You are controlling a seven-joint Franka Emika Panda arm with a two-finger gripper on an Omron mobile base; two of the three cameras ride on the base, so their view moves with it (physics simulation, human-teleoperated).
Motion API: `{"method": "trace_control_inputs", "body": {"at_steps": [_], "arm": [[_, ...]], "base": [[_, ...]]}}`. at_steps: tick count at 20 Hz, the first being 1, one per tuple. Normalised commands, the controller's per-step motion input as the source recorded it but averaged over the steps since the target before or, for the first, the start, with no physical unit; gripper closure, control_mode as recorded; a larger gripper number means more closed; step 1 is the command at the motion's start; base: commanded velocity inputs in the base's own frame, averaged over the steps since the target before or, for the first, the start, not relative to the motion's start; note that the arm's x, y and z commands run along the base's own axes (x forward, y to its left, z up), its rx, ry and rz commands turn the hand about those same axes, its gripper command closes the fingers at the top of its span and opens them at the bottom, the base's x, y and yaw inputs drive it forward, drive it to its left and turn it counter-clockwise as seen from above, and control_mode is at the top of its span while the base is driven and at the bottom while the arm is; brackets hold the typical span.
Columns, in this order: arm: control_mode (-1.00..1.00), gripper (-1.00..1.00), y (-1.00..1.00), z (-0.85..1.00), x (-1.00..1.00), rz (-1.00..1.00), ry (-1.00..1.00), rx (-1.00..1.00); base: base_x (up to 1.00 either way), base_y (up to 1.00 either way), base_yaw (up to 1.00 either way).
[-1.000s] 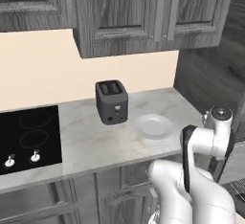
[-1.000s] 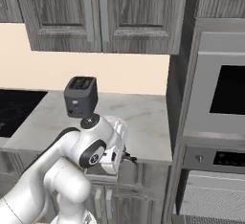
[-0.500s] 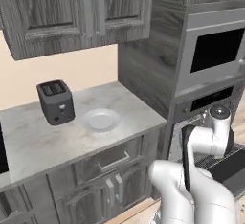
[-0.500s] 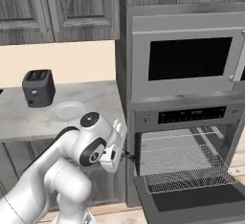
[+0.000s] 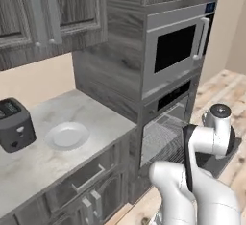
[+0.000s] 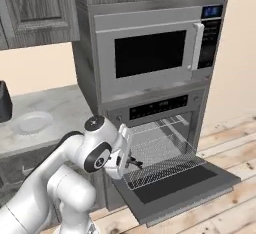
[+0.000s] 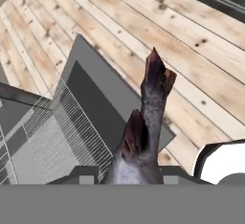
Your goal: Place the fish on the bottom rack of the oven, and slide the tray back inside. Close the oven door.
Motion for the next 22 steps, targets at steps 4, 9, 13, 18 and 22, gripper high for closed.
{"method": "trace_control_inputs", "body": {"at_steps": [4,9,13,18,22], "arm": [[1.0,1.0,0.0,0.0,0.0,0.0,0.0,0.0],[1.0,1.0,0.0,0.0,0.0,0.0,0.0,0.0],[1.0,1.0,0.0,0.0,0.0,0.0,0.0,0.0],[1.0,1.0,0.0,0.0,0.0,0.0,0.0,0.0],[1.0,1.0,0.0,0.0,0.0,0.0,0.0,0.0]], "base": [[0.36,0.12,-0.47],[0.53,0.1,-0.44],[0.72,0.29,-0.41],[0.65,0.13,-0.36],[0.18,-0.03,-0.24]]}}
